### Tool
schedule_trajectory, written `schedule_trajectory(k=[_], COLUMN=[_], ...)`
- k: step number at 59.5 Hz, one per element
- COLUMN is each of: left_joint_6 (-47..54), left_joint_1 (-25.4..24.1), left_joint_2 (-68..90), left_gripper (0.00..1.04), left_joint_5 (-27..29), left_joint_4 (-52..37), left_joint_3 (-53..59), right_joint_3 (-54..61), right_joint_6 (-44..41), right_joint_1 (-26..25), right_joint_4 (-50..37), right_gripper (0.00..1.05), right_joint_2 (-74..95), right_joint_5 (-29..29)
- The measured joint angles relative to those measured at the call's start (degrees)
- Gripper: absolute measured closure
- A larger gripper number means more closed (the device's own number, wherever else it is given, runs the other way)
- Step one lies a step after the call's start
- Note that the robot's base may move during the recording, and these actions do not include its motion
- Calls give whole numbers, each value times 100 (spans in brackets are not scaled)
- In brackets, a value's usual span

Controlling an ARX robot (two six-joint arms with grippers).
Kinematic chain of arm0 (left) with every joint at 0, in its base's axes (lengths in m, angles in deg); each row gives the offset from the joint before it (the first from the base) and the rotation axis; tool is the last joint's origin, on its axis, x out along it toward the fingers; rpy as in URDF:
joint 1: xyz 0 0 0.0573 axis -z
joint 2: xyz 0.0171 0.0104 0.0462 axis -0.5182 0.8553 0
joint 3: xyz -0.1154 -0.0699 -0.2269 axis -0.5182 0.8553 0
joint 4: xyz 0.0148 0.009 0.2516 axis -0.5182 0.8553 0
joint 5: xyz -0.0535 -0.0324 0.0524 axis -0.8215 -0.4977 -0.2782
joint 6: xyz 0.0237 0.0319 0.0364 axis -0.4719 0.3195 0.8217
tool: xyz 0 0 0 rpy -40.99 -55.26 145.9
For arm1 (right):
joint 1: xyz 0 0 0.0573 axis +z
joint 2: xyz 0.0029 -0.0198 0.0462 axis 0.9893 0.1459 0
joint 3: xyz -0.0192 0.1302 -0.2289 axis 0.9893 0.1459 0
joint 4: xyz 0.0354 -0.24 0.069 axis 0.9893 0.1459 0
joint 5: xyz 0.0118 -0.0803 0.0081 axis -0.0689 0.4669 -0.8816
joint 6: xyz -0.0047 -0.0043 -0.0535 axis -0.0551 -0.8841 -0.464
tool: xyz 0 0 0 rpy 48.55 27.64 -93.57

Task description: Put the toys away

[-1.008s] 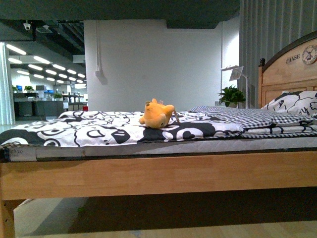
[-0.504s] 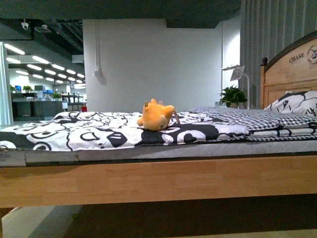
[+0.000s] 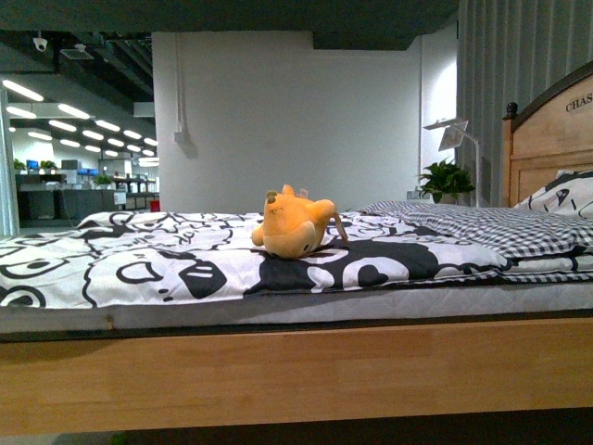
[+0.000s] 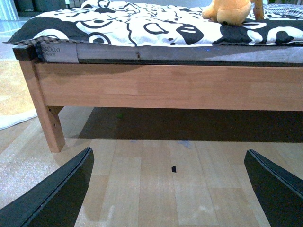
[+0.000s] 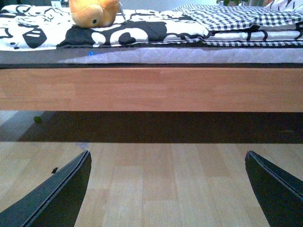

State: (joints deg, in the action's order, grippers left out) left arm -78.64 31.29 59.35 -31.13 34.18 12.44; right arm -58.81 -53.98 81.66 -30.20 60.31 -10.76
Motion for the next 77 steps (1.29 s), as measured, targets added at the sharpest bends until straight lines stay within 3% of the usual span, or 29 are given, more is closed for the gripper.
schedule_trajectory(k=[77], left_joint_6=[0], left_joint_1=[0], left_joint_2=[-2], left_gripper=[6], left_joint_5=[-4], left_joint_4=[0], left_joint_3=[0], right_joint_3=[0], right_joint_6=[0], right_joint_1=[0], right_joint_4=[0], right_gripper=[7], right_joint_2=[2], right_joint_5=[13])
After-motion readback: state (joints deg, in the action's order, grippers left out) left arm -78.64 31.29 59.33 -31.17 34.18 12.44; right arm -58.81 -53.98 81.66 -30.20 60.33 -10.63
